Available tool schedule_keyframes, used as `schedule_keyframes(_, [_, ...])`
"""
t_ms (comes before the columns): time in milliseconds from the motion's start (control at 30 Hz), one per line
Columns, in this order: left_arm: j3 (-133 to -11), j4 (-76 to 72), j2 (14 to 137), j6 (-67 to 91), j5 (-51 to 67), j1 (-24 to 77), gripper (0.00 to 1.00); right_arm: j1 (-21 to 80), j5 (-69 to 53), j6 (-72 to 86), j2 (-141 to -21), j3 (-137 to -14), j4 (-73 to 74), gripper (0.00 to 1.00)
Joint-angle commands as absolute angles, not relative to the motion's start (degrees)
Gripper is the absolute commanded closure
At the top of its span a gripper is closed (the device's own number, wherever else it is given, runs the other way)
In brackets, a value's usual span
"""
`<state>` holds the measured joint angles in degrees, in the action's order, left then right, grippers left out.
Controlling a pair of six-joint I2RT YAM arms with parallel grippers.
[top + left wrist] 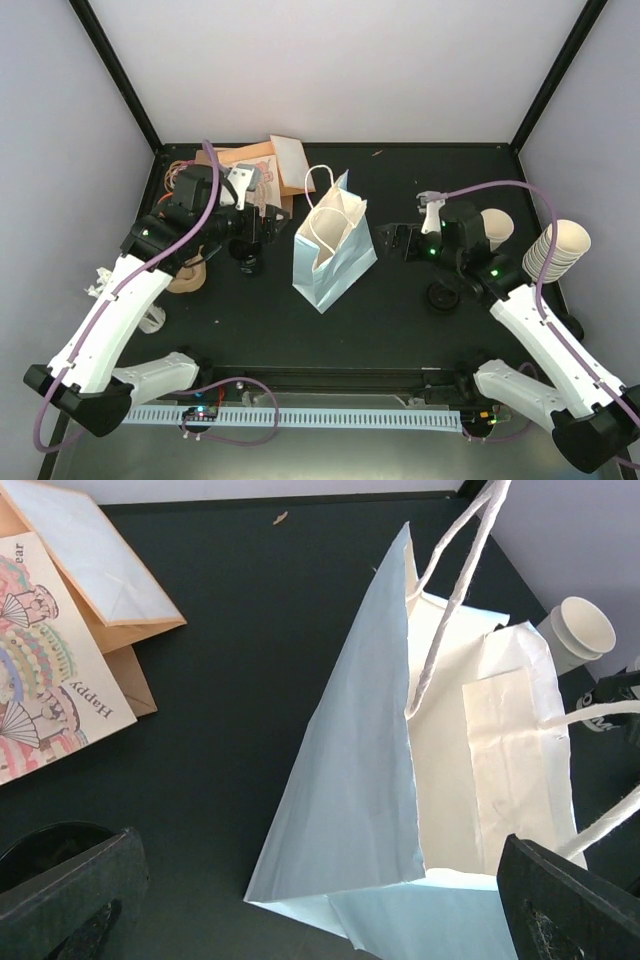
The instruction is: Pack the takeout coffee
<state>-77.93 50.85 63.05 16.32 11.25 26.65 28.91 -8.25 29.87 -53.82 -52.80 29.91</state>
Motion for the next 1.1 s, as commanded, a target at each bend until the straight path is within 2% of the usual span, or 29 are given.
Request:
schedule_keyframes(0, [-76.42,45.87,61.67,16.34,12.38,26.28,0.05,29.07,-16.79,27.63,-55.27,-56.07,29.79,0.00])
schedule_keyframes(267, [-67.14,35.18,60.15,17.62,21.43,26.27,0.08,33.90,-13.43,26.62,-55.80,-61.14,30.37,0.00])
schedule_keyframes(467, [-61.73,30.51,56.49,16.60,20.31,26.23,0.07,33.98,-10.70,28.14,-52.78,-60.53,27.04,0.00])
schedule_keyframes(500, [-61.42,30.26,56.09,16.54,19.95,26.25,0.07,34.01,-11.57,28.06,-51.96,-59.02,24.58,0.01])
schedule_keyframes(533, [-61.09,30.19,55.96,16.48,19.73,26.26,0.07,33.98,-13.48,27.66,-51.26,-57.44,22.38,0.08])
schedule_keyframes(600, [-60.76,30.33,56.13,16.12,19.50,26.26,0.09,33.93,-16.19,27.45,-51.23,-55.99,19.46,0.15])
schedule_keyframes(767, [-60.23,30.61,56.99,14.83,19.56,26.19,0.19,34.61,-23.23,26.55,-57.96,-61.77,23.05,0.20])
schedule_keyframes(833, [-60.12,30.21,57.41,14.45,20.03,26.20,0.24,36.50,-21.66,25.08,-59.61,-63.61,24.31,0.21])
schedule_keyframes(1067, [-62.31,28.24,59.35,12.54,22.09,26.23,0.27,43.14,-10.90,19.43,-61.19,-66.85,25.23,0.21])
